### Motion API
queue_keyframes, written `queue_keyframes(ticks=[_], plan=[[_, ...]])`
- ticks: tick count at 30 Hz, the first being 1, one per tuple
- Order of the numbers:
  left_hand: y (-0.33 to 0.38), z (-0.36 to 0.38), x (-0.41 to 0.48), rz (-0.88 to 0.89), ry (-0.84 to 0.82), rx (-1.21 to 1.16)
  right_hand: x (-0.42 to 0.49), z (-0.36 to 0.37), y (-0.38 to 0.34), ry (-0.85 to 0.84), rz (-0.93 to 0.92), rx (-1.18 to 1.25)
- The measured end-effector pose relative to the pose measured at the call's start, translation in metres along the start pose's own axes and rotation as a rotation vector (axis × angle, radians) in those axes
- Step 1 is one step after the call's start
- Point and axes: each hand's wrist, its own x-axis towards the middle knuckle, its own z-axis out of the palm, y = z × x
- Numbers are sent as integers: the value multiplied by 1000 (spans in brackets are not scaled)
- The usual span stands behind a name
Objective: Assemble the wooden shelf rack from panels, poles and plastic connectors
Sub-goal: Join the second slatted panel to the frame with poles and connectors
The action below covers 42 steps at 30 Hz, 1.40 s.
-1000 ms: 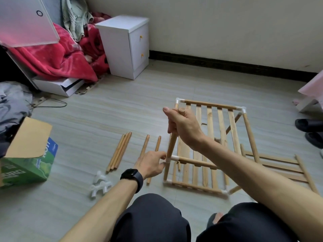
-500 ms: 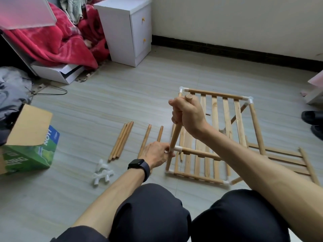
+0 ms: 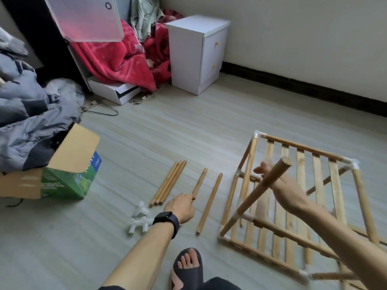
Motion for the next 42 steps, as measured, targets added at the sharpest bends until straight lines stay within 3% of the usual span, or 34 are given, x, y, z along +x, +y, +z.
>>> queue_keyframes(ticks=[4, 7, 11, 18, 24, 27, 30, 34, 37, 39, 42], plan=[[-38, 7, 30, -200, -25, -7, 49, 28, 18, -139, -11, -640], [-61, 18, 59, -305, -46, 7, 88, 48, 28, -207, -77, -874], [-77, 37, 92, -398, -84, 46, 108, 62, 45, -190, -136, -867], [-77, 56, 109, -402, 37, 288, 109, 73, 40, -139, -167, -761], [-62, 35, 113, -459, -32, -269, 99, 66, 32, -143, -124, -768], [-32, 4, 105, -317, 26, -569, 88, 57, 33, -145, -111, -798], [10, -36, 85, -87, 116, -674, 71, 55, 31, -184, -101, -816], [66, -83, 49, 217, 207, -596, 56, 50, 12, -303, 16, -644], [97, -106, 25, 338, 265, -488, 56, 19, -15, -376, 192, -273], [112, -113, 15, 395, 285, -414, 54, -10, -29, -251, 206, 64], [131, -111, 10, 446, 271, -332, 47, -45, -48, 151, 137, 552]])
